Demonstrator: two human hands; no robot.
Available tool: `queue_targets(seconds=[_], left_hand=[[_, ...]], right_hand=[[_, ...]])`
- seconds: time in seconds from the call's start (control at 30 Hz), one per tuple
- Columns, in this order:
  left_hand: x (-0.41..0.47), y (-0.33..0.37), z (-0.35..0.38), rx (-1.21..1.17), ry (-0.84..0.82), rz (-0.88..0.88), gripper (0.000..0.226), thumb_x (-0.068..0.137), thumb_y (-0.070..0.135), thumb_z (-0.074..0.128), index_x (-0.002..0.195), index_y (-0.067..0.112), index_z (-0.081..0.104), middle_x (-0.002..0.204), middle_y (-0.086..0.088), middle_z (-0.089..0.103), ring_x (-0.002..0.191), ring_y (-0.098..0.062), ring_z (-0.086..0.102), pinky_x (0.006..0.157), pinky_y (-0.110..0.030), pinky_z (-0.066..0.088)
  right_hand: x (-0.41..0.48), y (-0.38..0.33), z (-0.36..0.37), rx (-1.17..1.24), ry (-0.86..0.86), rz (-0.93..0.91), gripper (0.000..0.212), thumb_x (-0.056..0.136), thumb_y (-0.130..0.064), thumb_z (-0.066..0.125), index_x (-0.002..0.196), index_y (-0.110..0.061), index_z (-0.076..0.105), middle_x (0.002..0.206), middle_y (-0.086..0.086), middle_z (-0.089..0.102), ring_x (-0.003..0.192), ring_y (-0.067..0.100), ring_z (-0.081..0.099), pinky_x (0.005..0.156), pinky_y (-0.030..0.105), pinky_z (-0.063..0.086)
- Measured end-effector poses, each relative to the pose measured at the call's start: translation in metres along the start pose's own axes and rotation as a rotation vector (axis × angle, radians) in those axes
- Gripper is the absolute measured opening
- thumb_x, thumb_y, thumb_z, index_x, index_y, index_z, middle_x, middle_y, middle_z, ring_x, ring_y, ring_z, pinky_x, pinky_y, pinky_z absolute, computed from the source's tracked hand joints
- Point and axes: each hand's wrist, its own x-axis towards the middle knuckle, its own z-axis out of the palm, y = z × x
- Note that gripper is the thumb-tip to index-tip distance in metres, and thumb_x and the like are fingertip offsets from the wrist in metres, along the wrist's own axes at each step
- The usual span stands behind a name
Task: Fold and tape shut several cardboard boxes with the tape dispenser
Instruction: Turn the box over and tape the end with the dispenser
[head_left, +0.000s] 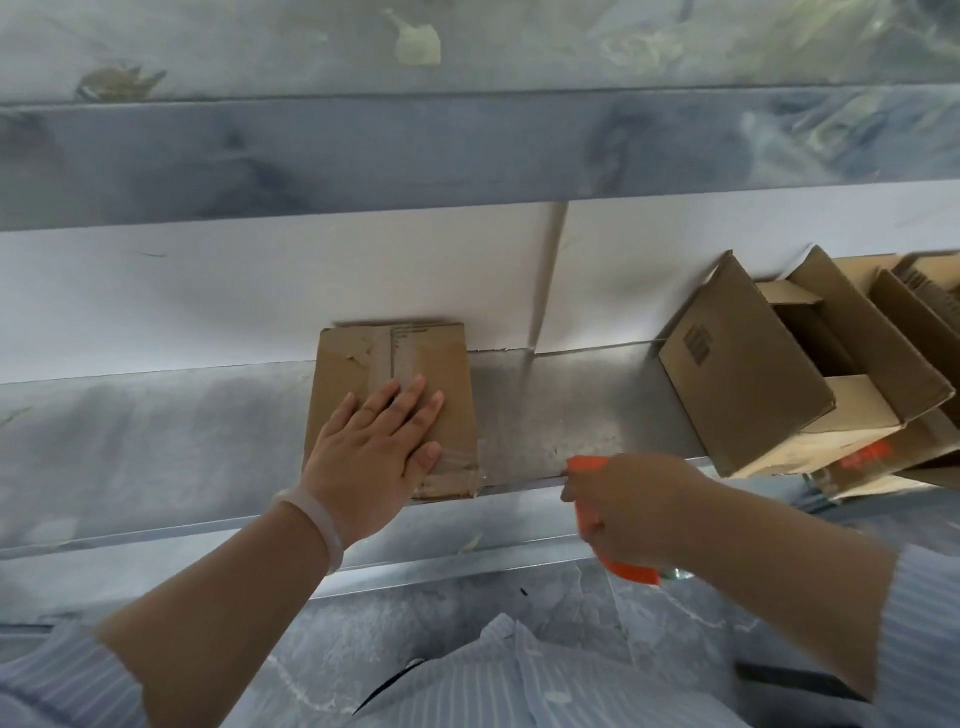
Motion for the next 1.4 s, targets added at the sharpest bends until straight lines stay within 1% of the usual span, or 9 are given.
queue_targets(seconds=[0.17,0.4,0.5,0.6,0.87,1.0,1.1,1.27,1.4], left_hand=[[0.000,0.000,0.000,0.026,0.020,0.016,0.057,0.100,0.052,0.015,0.149,0.029,0.034,0.155,0.004,0.033,0.141,-0.020,0.036,0.112,-0.050,0.032],[0.000,-0.001,0.001,0.023,0.055,0.026,0.055,0.100,0.049,0.019,0.146,0.027,0.041,0.151,0.002,0.042,0.137,-0.022,0.044,0.108,-0.051,0.038],[0.000,-0.002,0.002,0.016,0.059,0.011,0.055,0.099,0.050,0.021,0.145,0.027,0.041,0.152,0.003,0.041,0.137,-0.021,0.043,0.108,-0.050,0.038],[0.000,-0.002,0.002,0.023,0.046,0.010,0.055,0.099,0.050,0.021,0.146,0.027,0.042,0.152,0.002,0.041,0.137,-0.021,0.043,0.108,-0.050,0.039],[0.001,-0.001,0.000,0.032,0.042,0.001,0.055,0.100,0.049,0.020,0.146,0.027,0.040,0.152,0.003,0.040,0.137,-0.021,0.042,0.107,-0.050,0.040],[0.000,0.000,-0.002,0.021,0.031,-0.004,0.055,0.099,0.050,0.022,0.146,0.027,0.042,0.152,0.002,0.041,0.137,-0.021,0.043,0.107,-0.051,0.039],[0.000,-0.001,-0.002,0.006,0.022,-0.006,0.057,0.099,0.052,0.020,0.146,0.028,0.040,0.153,0.003,0.038,0.139,-0.020,0.040,0.109,-0.050,0.036],[0.001,-0.002,0.001,-0.042,0.030,-0.029,0.060,0.097,0.060,0.016,0.149,0.035,0.032,0.157,0.008,0.028,0.144,-0.016,0.029,0.116,-0.046,0.023],[0.000,-0.001,0.004,-0.020,0.060,-0.031,0.056,0.099,0.058,0.018,0.146,0.035,0.038,0.154,0.007,0.035,0.141,-0.017,0.036,0.114,-0.047,0.029]], right_hand=[[-0.023,0.023,-0.029,0.170,0.125,0.071,0.063,0.091,-0.045,0.055,0.142,-0.042,0.018,0.109,-0.007,0.064,0.081,0.013,0.059,0.067,0.023,0.050],[0.017,0.041,-0.013,-0.216,0.433,0.054,0.087,0.096,-0.042,0.048,0.154,-0.020,-0.014,0.103,0.001,0.070,0.073,0.017,0.065,0.067,0.028,0.051],[0.051,0.058,0.010,-0.383,0.539,-0.019,0.094,0.082,-0.020,0.064,0.156,-0.014,0.007,0.077,0.001,0.072,0.063,0.023,0.065,0.079,0.036,0.051],[0.076,0.062,0.025,-0.357,0.625,0.006,0.081,0.077,-0.008,0.046,0.153,-0.020,0.022,0.071,0.004,0.070,0.067,0.029,0.063,0.083,0.041,0.047],[0.080,0.046,0.077,-0.300,0.612,0.041,0.075,0.075,-0.016,0.029,0.150,-0.021,0.030,0.117,0.020,0.067,0.111,0.039,0.062,0.105,0.045,0.029],[0.082,0.028,0.086,-0.251,0.476,0.105,0.079,0.074,-0.018,0.053,0.150,-0.023,0.035,0.122,0.021,0.063,0.116,0.042,0.057,0.110,0.050,0.028],[0.081,0.012,0.083,-0.089,0.463,0.162,0.088,0.065,-0.018,0.077,0.145,-0.025,0.042,0.123,0.020,0.062,0.115,0.040,0.059,0.104,0.054,0.040],[0.050,-0.005,0.071,0.418,0.735,0.162,0.050,0.085,-0.001,0.059,0.133,-0.015,0.056,0.126,0.004,0.060,0.113,0.024,0.059,0.095,0.030,0.046],[0.031,-0.042,0.061,0.930,0.903,0.012,0.054,0.095,-0.003,0.045,0.147,-0.019,0.042,0.136,-0.018,0.049,0.126,-0.007,0.043,0.103,0.007,0.032]])
